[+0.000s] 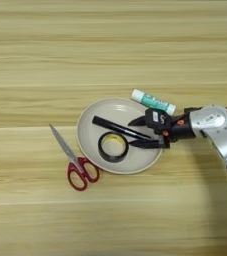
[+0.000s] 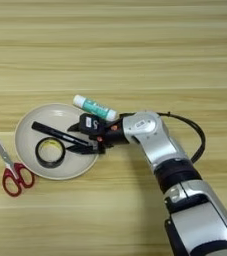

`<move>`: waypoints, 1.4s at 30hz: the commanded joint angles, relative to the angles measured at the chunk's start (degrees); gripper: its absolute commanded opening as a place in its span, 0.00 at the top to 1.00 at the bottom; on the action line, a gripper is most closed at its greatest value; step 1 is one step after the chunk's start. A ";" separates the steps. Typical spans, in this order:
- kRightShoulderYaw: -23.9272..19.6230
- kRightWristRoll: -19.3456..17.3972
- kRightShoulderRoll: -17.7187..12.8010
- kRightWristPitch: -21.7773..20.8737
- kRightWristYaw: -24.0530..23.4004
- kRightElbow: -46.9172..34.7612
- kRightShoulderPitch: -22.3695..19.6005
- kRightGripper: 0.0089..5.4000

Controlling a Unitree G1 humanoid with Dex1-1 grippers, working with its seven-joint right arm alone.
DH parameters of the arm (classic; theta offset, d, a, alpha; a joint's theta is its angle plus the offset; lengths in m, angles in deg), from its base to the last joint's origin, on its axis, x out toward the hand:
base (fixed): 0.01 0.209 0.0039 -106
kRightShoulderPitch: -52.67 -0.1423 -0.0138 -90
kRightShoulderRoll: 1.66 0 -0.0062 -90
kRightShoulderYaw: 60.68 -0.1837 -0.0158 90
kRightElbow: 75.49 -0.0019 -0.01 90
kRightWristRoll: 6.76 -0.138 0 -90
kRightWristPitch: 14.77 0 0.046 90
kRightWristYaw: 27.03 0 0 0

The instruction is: Move the objects on the table

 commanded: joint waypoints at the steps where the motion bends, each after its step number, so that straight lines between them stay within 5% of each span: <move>1: 1.49 3.09 -0.73 0.63 -2.18 1.77 -1.69 0.63; 11: 1.60 2.88 -0.49 -0.70 -3.07 3.04 -2.25 0.84; 21: 0.76 2.12 -0.15 -0.86 -4.49 3.08 -2.98 0.84; 42: -7.84 -5.01 -0.90 3.48 -5.37 -6.99 -4.78 0.84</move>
